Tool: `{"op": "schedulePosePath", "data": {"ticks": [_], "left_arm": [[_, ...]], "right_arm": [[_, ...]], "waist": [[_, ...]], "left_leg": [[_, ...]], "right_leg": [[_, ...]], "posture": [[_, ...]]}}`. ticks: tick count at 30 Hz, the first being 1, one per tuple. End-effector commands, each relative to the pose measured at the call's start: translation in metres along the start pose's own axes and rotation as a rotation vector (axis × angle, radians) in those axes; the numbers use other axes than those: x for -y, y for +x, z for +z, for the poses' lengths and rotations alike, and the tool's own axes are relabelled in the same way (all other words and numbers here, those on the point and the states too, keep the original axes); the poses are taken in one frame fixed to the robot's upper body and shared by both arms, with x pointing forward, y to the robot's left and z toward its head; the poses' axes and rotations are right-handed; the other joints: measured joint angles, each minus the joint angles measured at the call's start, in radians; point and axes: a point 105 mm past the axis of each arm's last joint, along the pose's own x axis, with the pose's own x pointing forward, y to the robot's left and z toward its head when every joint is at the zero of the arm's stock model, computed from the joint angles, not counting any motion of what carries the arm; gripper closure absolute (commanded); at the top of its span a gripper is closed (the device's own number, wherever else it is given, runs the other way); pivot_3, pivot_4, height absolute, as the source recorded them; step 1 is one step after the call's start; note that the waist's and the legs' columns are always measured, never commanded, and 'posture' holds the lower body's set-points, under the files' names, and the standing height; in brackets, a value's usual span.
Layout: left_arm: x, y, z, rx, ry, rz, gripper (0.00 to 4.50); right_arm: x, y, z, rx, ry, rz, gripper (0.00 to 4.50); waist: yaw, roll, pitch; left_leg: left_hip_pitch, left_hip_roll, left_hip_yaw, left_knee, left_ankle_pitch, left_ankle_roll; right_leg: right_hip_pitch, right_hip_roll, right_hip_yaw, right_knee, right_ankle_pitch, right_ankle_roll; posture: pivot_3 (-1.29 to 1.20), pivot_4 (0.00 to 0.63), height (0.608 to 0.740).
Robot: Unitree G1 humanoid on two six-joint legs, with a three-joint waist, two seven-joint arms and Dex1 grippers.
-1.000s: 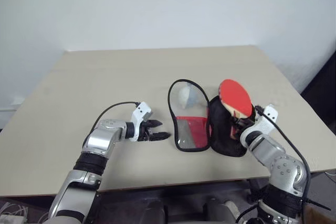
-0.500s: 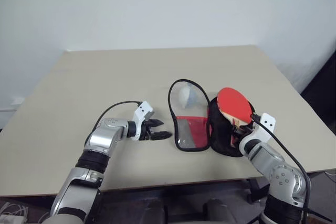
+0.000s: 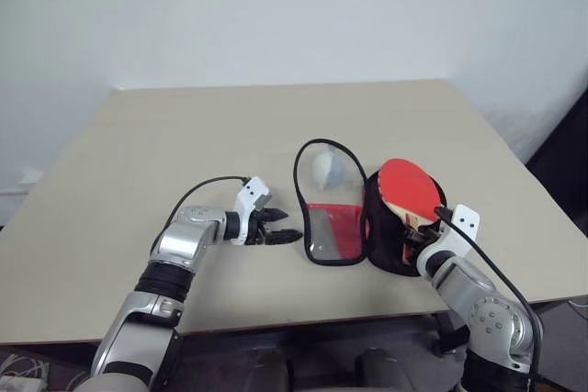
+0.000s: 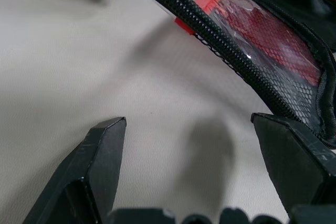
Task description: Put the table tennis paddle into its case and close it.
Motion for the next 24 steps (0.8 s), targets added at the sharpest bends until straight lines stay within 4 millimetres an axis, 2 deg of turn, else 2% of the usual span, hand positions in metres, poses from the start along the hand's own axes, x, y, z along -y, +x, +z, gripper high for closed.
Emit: {"op": "schedulePosePath", "data": {"ticks": [1,7,9,11,15,19,21,24], "left_arm": [[-0.003,-0.004,0.016,0.023,0.051,0.006,0.47],[-0.003,-0.005,0.015,0.019,0.054,0.01,0.47],[-0.004,-0.005,0.014,0.015,0.054,0.011,0.47],[-0.004,-0.005,0.014,0.012,0.054,0.011,0.47],[-0.003,-0.003,0.016,0.014,0.062,0.004,0.47],[-0.001,0.005,0.022,0.028,0.073,-0.02,0.47],[0.006,0.012,0.028,0.052,0.062,-0.056,0.47],[0.019,0.025,0.035,0.081,0.059,-0.105,0.47]], "right_arm": [[-0.003,-0.003,-0.007,-0.026,-0.018,0.017,3.37],[-0.008,-0.002,-0.009,-0.034,-0.025,0.04,1.34],[-0.016,-0.003,-0.003,-0.019,-0.034,0.082,0.63],[-0.027,-0.008,0.013,0.039,-0.041,0.156,0.06],[-0.045,-0.025,0.047,0.165,-0.031,0.369,0.06],[-0.05,-0.044,0.089,0.333,0.053,0.564,0.06],[-0.046,-0.049,0.109,0.412,0.081,0.583,0.06],[-0.039,-0.045,0.123,0.457,0.074,0.547,0.06]], "waist": [[0.0,0.0,0.0],[0.0,-0.002,-0.001],[0.0,-0.002,-0.001],[0.0,-0.002,-0.001],[0.0,-0.002,-0.001],[0.0,-0.003,-0.001],[0.0,-0.003,-0.001],[0.0,-0.003,-0.001]], "left_leg": [[0.0,0.0,0.0,0.0,0.0,0.0],[0.001,0.0,0.0,0.0,0.0,0.0],[0.001,0.0,0.0,0.0,0.0,-0.001],[0.001,0.0,0.0,0.0,-0.001,-0.002],[0.0,0.0,0.0,0.0,0.0,0.0],[0.0,0.0,0.0,0.0,0.0,0.0],[0.0,0.0,0.0,0.0,0.0,0.0],[0.001,0.0,0.0,0.0,0.0,0.0]], "right_leg": [[0.0,0.0,0.0,0.0,0.0,0.0],[0.0,0.0,0.0,0.0,0.0,0.0],[0.0,0.0,0.0,0.0,0.0,0.0],[0.0,0.0,0.0,0.0,0.0,0.0],[0.0,0.0,0.0,0.0,0.0,0.0],[0.001,0.0,0.0,0.0,0.0,0.0],[0.001,0.0,0.0,-0.001,0.0,0.0],[0.002,0.0,0.0,-0.002,0.0,0.0]], "posture": [[0.0,0.0,0.74],[0.0,0.0,0.74],[0.0,0.0,0.74],[0.0,0.0,0.74],[0.0,0.0,0.74],[0.0,0.0,0.74],[0.0,0.0,0.74],[0.0,0.0,0.74]]}}
